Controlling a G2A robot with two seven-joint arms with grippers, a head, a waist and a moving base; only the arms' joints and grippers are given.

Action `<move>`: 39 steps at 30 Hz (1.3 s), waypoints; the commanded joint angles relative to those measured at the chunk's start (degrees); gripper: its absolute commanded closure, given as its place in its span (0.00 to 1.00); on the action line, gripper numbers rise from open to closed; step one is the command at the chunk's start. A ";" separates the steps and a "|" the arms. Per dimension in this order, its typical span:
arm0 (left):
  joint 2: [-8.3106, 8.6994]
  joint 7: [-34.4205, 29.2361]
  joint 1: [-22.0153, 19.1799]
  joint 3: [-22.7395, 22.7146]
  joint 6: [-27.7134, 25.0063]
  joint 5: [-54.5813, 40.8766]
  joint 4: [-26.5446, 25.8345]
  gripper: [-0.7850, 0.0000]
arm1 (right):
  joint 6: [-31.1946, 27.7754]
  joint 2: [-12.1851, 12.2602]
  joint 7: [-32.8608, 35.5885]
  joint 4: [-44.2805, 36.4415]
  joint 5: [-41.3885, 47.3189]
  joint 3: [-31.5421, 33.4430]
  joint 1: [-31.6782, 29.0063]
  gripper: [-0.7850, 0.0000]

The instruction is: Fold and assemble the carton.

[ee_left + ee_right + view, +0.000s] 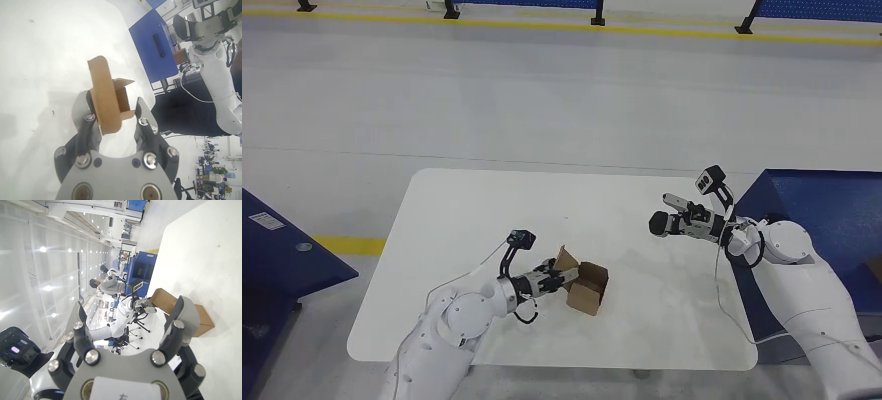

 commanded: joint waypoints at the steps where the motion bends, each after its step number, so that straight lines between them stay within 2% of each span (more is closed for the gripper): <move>1: 0.24 0.27 1.18 -0.61 -0.13 -0.30 -1.77 0.00 | 0.00 0.00 0.00 0.00 0.00 0.00 0.00 0.00; 7: 1.20 -0.01 7.17 -3.20 -1.84 -3.19 -11.75 0.00 | 0.00 0.00 0.00 0.00 0.00 0.00 0.00 0.00; 10: 1.20 -0.01 7.17 -3.20 -1.84 -3.19 -11.75 0.00 | -0.21 0.06 -0.87 0.06 -0.81 0.12 0.02 0.00; 11: 1.20 -0.01 7.17 -3.20 -1.84 -3.19 -11.75 0.00 | -1.13 0.41 -5.55 0.13 -6.64 0.53 0.33 0.00; 13: 1.21 0.00 7.28 -3.11 -1.78 -3.07 -11.88 0.00 | 2.48 0.76 -10.87 -2.15 -15.01 -0.09 0.25 0.00; 15: 1.31 -0.08 8.52 -2.57 0.60 -1.54 -13.64 0.00 | 8.15 1.00 -7.38 -3.39 -16.24 -0.31 0.95 0.00; 16: 1.31 0.24 9.33 -2.29 2.17 -1.56 -14.99 0.00 | 10.45 1.22 -6.52 -3.27 -19.63 -0.72 1.84 0.00; 19: 1.35 1.52 11.37 -1.03 7.42 1.65 -18.01 0.00 | 13.23 1.18 -9.88 -4.37 -29.41 -2.70 3.92 0.00; 22: 1.12 2.67 12.81 1.91 10.18 3.95 -19.05 0.00 | 14.53 0.59 -12.75 -5.50 -33.84 -4.81 4.82 0.00; 32: 1.06 2.70 12.82 2.38 10.52 3.95 -19.06 0.00 | 14.32 0.46 -13.36 -5.72 -34.71 -5.22 5.02 0.00; 33: 1.06 2.70 12.82 2.38 10.52 3.95 -19.06 0.00 | 14.41 0.42 -13.08 -5.71 -34.16 -5.27 4.77 0.00; 34: 1.06 2.70 12.82 2.38 10.52 3.95 -19.06 0.00 | 15.18 0.23 -9.95 -5.00 -30.44 -5.32 4.09 0.00; 36: 1.03 1.29 13.50 3.12 12.98 3.51 -18.26 0.00 | 16.38 0.14 -5.13 -2.77 -30.09 -5.72 5.60 0.00; 39: 0.86 0.06 13.57 5.48 17.99 6.38 -18.15 0.00 | 17.79 -0.27 -3.55 -0.36 -34.28 -7.67 7.83 0.00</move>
